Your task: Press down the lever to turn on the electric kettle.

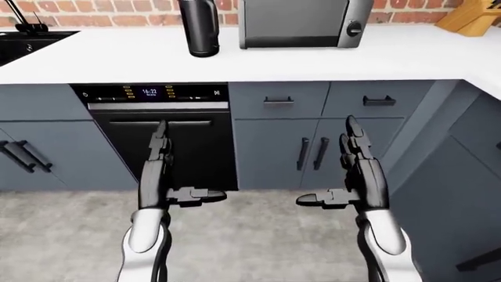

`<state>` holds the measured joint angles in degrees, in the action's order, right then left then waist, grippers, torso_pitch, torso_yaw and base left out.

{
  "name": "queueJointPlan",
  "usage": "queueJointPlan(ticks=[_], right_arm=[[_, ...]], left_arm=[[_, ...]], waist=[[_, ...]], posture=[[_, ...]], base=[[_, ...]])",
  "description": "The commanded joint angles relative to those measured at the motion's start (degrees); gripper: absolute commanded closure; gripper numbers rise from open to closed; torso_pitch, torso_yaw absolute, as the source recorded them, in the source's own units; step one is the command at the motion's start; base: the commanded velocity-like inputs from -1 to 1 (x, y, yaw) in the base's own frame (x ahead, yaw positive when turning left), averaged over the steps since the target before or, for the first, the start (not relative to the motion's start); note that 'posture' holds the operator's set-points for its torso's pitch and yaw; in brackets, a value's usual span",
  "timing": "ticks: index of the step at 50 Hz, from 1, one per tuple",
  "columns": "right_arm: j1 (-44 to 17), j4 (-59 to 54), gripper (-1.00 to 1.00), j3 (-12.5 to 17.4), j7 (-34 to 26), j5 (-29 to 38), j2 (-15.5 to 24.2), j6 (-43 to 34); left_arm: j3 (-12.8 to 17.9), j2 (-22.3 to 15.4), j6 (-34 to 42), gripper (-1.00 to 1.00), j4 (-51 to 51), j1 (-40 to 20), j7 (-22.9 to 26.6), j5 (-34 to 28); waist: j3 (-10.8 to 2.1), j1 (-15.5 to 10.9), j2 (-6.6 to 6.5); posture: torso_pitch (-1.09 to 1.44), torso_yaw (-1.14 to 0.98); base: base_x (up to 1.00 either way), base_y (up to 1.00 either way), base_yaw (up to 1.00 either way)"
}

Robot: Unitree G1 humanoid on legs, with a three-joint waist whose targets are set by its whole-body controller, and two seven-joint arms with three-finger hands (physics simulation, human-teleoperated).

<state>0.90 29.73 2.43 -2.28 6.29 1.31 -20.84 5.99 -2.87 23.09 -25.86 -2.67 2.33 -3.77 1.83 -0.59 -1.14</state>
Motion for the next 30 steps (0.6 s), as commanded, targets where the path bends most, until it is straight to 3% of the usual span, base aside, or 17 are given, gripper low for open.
queueJointPlan(ticks=[1, 5, 8, 9, 12, 15, 17, 19, 20, 21, 23, 28, 30], right_arm=[[-1.1, 2.4, -1.0, -0.3, -0.1, 0.1, 0.1, 1.5], [-1.1, 2.6, -1.0, -0.5, -0.1, 0.4, 0.0, 1.4], [-1.0, 2.8, -1.0, -0.6, -0.1, 0.5, 0.0, 1.3], [-0.9, 2.8, -1.0, -0.6, -0.1, 0.5, 0.0, 1.3], [-1.0, 2.5, -1.0, -0.6, -0.2, 0.5, -0.1, 1.6], [-0.9, 2.7, -1.0, -0.6, -0.2, 0.5, -0.1, 1.4], [-0.9, 2.7, -1.0, -0.6, -0.2, 0.6, -0.1, 1.4], [-0.8, 2.8, -1.0, -0.7, -0.2, 0.6, -0.1, 1.3], [-0.8, 3.0, -1.0, -0.8, -0.2, 0.7, -0.1, 1.2], [-0.8, 3.0, -1.0, -0.8, -0.2, 0.7, -0.1, 1.2], [-0.8, 3.0, -1.0, -0.9, -0.3, 0.7, -0.1, 1.2], [-0.8, 3.2, -1.0, -1.1, -0.3, 0.9, -0.2, 1.1], [-0.9, 3.1, -1.0, -1.1, -0.3, 0.9, -0.2, 1.1]], left_arm=[[0.5, -0.3, -1.7, -1.0, -2.4, -1.0, -0.3, 0.0], [0.6, -0.4, -1.9, -1.0, -2.2, -1.0, -0.3, 0.0], [0.6, -0.4, -2.0, -1.0, -2.3, -0.9, -0.3, 0.1], [0.6, -0.4, -2.1, -1.0, -2.2, -0.8, -0.3, 0.1], [0.5, -0.3, -2.2, -1.0, -2.2, -0.7, -0.3, 0.1], [0.5, -0.3, -2.0, -1.0, -2.6, -0.6, -0.4, 0.1], [0.5, -0.2, -2.1, -1.0, -2.6, -0.4, -0.4, 0.1], [0.5, -0.2, -2.2, -1.0, -2.6, -0.3, -0.4, 0.1], [0.5, -0.2, -2.2, -1.0, -2.6, -0.3, -0.4, 0.1], [0.5, -0.2, -2.3, -1.0, -2.6, -0.2, -0.4, 0.1], [0.4, -0.1, -2.6, -1.0, -2.4, 0.0, -0.4, 0.1], [0.5, -0.1, -2.7, -1.0, -2.5, 0.2, -0.4, 0.2], [0.5, -0.1, -2.6, -1.0, -2.6, 0.2, -0.4, 0.1]], waist=[[-0.77, -0.1, -0.07], [-0.93, -0.1, 1.19], [-0.45, 0.4, 3.62], [-0.65, 0.4, 2.21], [-1.0, 0.2, 2.3], [-0.98, 0.2, 0.95], [-0.59, 0.4, -0.7], [-0.89, 0.5, -3.38], [-0.85, -0.1, -1.2], [-0.94, 0.2, -2.2], [-1.06, -0.2, -1.85], [-0.65, 0.0, 0.57], [-0.64, 0.1, 2.24]], posture=[[0.0, 0.0], [0.0, 0.0], [0.0, 0.0], [0.0, 0.0], [0.0, 0.0], [0.0, 0.0], [0.0, 0.0], [0.0, 0.0], [0.0, 0.0], [0.0, 0.0], [0.0, 0.0], [0.0, 0.0], [0.0, 0.0]], base=[[0.0, 0.0, 0.16], [0.0, 0.0, 0.17], [0.0, 0.0, 0.17], [0.0, 0.0, 0.16], [0.0, 0.0, 0.18], [0.0, 0.0, 0.18], [0.0, 0.0, 0.18], [0.0, 0.0, 0.18], [0.0, 0.0, 0.19], [0.0, 0.0, 0.19], [0.0, 0.0, 0.18], [0.0, 0.0, 0.18], [0.0, 0.0, 0.19]])
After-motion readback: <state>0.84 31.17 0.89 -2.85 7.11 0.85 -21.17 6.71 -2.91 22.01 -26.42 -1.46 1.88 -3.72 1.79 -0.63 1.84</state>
